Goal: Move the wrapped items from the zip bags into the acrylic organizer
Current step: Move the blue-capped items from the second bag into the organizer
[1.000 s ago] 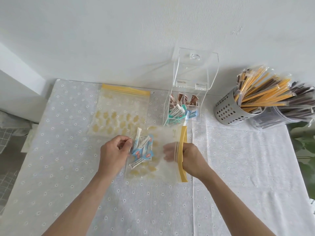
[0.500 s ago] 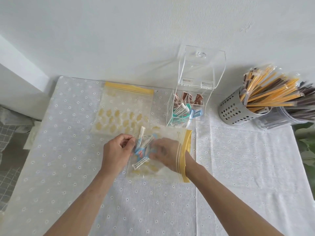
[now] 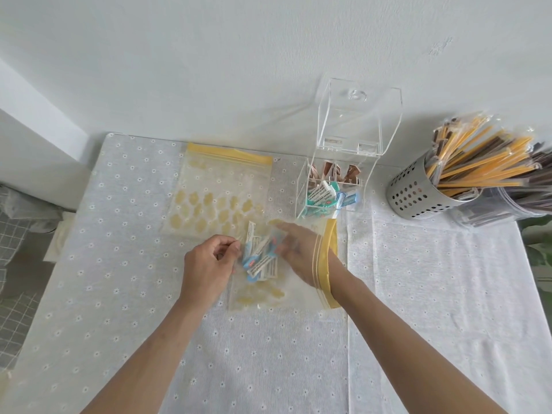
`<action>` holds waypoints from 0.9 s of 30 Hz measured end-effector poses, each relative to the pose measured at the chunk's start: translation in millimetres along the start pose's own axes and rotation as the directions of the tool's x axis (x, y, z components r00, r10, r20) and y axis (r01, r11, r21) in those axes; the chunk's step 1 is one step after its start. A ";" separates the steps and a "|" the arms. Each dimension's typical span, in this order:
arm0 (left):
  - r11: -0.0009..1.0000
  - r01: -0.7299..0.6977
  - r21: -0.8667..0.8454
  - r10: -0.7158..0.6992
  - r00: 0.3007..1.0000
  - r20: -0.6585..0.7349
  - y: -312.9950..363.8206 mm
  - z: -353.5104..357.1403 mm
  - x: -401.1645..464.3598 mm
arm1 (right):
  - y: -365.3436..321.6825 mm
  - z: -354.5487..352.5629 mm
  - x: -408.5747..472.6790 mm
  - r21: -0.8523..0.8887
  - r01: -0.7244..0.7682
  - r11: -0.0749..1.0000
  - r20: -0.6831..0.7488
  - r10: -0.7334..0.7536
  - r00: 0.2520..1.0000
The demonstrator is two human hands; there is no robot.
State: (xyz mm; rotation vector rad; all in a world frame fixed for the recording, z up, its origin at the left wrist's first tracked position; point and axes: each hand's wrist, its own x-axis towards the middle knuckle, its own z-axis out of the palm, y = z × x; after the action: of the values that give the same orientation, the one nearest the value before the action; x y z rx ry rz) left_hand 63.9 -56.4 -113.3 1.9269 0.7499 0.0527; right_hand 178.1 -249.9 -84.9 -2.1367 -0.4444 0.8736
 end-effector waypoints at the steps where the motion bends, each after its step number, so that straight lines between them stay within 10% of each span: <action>1: 1.000 0.000 -0.003 0.000 1.000 0.000 0.2 0.0 -0.1 | 0.9 2.8 3.2 -0.024 -0.004 1.000 0.027 0.005 1.000; 14: 1.000 0.019 -0.018 -0.019 1.000 0.006 -2.4 0.2 0.7 | 4.8 -3.2 5.1 -0.106 0.092 0.990 -0.029 -0.095 0.995; 21: 1.000 0.021 -0.011 -0.021 1.000 -0.009 -2.6 0.8 -0.5 | 23.9 -1.1 -1.8 -0.127 -0.083 0.988 -0.028 0.080 0.996; 27: 0.999 0.035 -0.025 -0.036 0.999 -0.013 -0.5 1.1 -1.3 | 24.2 -7.1 -3.9 -0.289 0.120 0.950 0.103 -0.094 0.990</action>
State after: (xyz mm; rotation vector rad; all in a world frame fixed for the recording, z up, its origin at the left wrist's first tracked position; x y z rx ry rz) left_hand 63.0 -57.8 -113.9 1.8910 0.7889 0.0532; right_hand 181.1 -271.4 -98.4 -2.3228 -0.7714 0.8867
